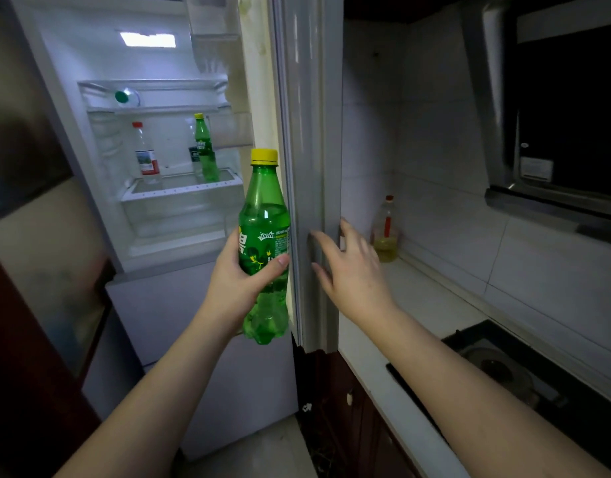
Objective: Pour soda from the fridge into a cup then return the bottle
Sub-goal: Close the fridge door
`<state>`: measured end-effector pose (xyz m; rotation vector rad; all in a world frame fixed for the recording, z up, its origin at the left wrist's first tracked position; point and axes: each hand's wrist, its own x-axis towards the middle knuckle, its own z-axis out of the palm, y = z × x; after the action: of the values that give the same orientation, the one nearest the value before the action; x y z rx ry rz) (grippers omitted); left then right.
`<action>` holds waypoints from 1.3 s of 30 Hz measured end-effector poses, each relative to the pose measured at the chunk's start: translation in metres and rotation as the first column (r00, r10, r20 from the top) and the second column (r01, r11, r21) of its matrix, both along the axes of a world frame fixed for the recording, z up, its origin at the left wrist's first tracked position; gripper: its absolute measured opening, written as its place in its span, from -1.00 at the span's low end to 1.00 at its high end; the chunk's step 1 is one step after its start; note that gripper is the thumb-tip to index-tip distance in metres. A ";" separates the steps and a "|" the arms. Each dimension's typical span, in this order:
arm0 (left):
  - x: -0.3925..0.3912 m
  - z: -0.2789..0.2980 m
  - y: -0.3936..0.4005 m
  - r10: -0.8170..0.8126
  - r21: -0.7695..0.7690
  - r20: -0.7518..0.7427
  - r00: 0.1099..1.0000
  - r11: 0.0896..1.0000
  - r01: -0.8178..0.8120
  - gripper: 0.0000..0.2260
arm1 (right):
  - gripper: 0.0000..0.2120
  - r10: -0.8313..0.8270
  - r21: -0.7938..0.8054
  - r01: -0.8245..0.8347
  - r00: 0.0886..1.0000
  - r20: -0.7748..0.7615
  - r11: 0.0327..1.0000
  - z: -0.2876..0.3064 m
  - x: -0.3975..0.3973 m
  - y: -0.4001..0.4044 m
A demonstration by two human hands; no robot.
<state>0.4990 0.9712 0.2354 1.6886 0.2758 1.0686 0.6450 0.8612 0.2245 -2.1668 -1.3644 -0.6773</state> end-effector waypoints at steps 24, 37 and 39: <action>-0.156 -0.008 0.116 0.334 -0.021 0.014 0.942 0.942 -0.334 -0.53 | -0.33 0.412 -0.045 -0.412 0.885 0.216 0.910 -0.032 -0.123 0.198; -0.181 -0.003 0.236 0.337 0.010 0.012 0.941 0.941 -0.338 -0.53 | -0.35 0.498 -0.053 -0.498 0.844 0.197 0.865 -0.035 -0.166 0.347; -0.181 -0.004 0.252 0.340 -0.016 0.030 0.940 0.940 -0.340 -0.54 | -0.32 0.486 -0.056 -0.484 0.858 0.167 0.874 -0.033 -0.162 0.365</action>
<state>0.3185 1.2236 0.2310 1.6482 0.5678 1.3432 0.4831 1.2263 0.1910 -1.6859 -1.9181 -0.6660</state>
